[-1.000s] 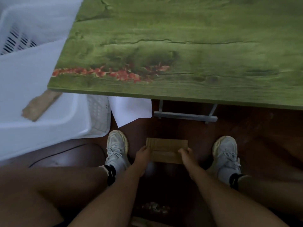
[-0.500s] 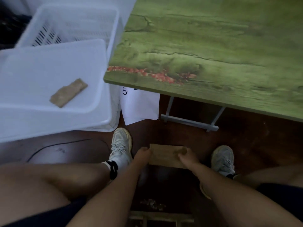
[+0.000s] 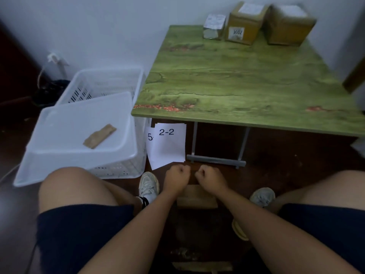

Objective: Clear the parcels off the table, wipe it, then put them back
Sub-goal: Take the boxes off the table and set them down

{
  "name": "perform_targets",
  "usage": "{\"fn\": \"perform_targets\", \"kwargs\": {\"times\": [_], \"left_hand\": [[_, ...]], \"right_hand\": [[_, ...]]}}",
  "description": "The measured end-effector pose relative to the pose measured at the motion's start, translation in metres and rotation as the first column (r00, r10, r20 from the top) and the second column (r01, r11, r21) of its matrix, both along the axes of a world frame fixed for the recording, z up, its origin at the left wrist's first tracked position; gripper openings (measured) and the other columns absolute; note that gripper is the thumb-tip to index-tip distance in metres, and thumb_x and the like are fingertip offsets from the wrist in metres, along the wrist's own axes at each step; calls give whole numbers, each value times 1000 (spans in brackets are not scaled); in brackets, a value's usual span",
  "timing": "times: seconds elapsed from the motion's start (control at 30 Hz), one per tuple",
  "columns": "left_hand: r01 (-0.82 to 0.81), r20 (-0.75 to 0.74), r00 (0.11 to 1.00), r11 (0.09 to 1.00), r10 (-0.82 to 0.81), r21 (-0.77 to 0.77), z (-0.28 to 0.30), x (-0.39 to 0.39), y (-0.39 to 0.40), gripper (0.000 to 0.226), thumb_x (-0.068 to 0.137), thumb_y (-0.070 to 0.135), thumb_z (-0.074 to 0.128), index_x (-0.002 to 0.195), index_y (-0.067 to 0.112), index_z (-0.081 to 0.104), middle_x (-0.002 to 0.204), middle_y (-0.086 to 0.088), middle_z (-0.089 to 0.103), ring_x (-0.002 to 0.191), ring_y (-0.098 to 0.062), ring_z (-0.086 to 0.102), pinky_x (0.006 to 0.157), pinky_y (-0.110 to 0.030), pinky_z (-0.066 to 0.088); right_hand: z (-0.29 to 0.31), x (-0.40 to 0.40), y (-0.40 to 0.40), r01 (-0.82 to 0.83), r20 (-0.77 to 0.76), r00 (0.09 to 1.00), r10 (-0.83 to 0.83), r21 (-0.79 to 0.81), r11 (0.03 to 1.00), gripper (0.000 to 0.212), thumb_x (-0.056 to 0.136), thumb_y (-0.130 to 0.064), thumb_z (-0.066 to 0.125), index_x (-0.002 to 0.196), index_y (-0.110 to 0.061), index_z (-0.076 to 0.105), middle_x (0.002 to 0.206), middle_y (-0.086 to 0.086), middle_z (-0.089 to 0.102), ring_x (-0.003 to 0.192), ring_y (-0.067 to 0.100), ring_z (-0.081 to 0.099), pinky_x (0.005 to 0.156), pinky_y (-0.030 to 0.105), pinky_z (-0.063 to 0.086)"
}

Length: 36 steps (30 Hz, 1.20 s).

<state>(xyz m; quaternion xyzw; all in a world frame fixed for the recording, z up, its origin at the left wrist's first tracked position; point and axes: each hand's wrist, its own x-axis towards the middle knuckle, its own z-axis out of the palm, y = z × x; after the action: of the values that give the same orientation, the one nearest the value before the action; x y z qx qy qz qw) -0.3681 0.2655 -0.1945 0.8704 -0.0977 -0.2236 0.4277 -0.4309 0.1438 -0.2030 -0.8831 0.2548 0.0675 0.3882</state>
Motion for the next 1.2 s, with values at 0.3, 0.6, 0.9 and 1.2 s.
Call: {"fn": "perform_targets", "kwargs": {"times": [0.3, 0.6, 0.9, 1.2], "left_hand": [[-39, 372, 916, 958, 148, -285, 109, -9, -26, 45, 86, 13, 50, 49, 20, 24, 42, 5, 23, 44, -9, 24, 46, -28, 18], [51, 452, 875, 895, 174, -443, 176, 39, -95, 27, 90, 17, 51, 65, 12, 42, 58, 4, 38, 56, -13, 34, 55, -33, 33], [100, 454, 889, 936, 69, -337, 205, 128, -204, 15, 80, 26, 54, 94, 25, 50, 99, -6, 55, 84, -21, 55, 81, -38, 47], [100, 477, 875, 995, -84, -8, 219, 229, -295, 48, 88, 33, 57, 132, 19, 44, 133, -9, 39, 127, -28, 40, 106, -36, 30]], "right_hand": [[118, -14, -9, 6, 399, 910, 112, -283, 959, 36, 79, -34, 41, 50, -16, 29, 49, 0, 40, 52, 28, 47, 51, 32, 27], [170, 33, -94, 197, 622, 782, 41, -309, 930, 12, 84, -25, 51, 81, -13, 55, 84, 0, 52, 85, 24, 48, 69, 34, 37], [192, 85, -189, 248, 378, 920, -103, -356, 901, 56, 89, -42, 55, 139, -20, 46, 144, 7, 42, 138, 28, 27, 115, 43, 24], [210, 135, -250, 214, 294, 944, -148, -207, 955, 67, 93, -45, 52, 151, -31, 24, 162, -6, 14, 149, 19, -1, 120, 50, 11]]}}
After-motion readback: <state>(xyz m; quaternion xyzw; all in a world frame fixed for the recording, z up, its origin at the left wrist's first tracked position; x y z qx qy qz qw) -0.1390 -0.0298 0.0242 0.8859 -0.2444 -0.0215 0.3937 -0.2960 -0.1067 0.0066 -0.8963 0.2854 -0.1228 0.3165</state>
